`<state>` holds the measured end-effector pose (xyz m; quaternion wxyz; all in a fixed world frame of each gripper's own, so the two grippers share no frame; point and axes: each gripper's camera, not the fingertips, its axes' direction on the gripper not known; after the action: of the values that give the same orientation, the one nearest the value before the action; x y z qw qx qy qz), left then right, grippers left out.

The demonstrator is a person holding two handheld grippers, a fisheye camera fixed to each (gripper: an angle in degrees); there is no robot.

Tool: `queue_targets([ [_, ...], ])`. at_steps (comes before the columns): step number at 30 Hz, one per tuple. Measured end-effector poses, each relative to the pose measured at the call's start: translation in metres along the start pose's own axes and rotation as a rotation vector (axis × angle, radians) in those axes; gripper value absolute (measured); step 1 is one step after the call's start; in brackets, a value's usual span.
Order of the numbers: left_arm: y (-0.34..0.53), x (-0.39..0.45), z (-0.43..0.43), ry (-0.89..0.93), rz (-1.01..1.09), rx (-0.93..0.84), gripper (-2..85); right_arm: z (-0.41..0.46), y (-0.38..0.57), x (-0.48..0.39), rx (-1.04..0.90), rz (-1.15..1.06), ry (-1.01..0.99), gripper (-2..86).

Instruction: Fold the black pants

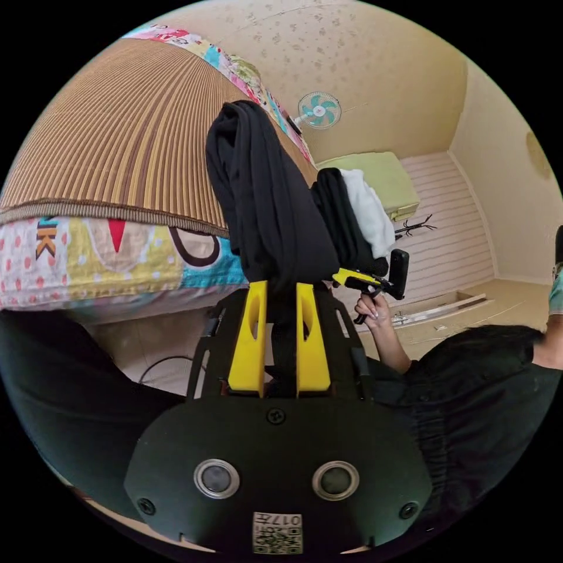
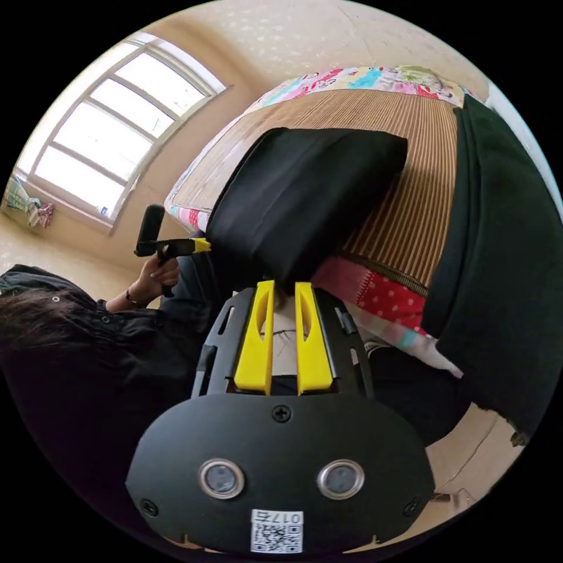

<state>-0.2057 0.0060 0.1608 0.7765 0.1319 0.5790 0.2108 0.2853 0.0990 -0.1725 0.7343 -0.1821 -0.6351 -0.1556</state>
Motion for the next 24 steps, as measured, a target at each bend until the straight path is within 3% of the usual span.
queue_targets([
  [4,-0.007,0.018,-0.022,-0.114,0.055,0.079,8.6,0.003,-0.056,0.024,0.138,0.076,0.026,17.2],
  [8,-0.007,0.035,-0.053,-0.231,0.125,0.152,8.3,0.084,-0.123,0.05,-0.03,0.097,-0.094,16.7],
  [11,0.016,0.032,-0.09,-0.273,0.115,0.26,8.2,0.121,-0.175,0.013,-0.085,-0.011,0.038,14.8],
  [17,0.09,-0.002,-0.168,-0.297,-0.081,0.499,8.0,0.245,-0.296,-0.108,-0.111,-0.112,-0.005,13.8],
  [21,0.129,-0.016,-0.206,-0.369,-0.201,0.606,8.1,0.357,-0.371,-0.245,-0.15,-0.292,-0.065,13.8],
  [24,0.13,-0.022,-0.216,-0.447,-0.261,0.584,9.0,0.416,-0.404,-0.307,-0.247,-0.187,-0.246,13.4],
])
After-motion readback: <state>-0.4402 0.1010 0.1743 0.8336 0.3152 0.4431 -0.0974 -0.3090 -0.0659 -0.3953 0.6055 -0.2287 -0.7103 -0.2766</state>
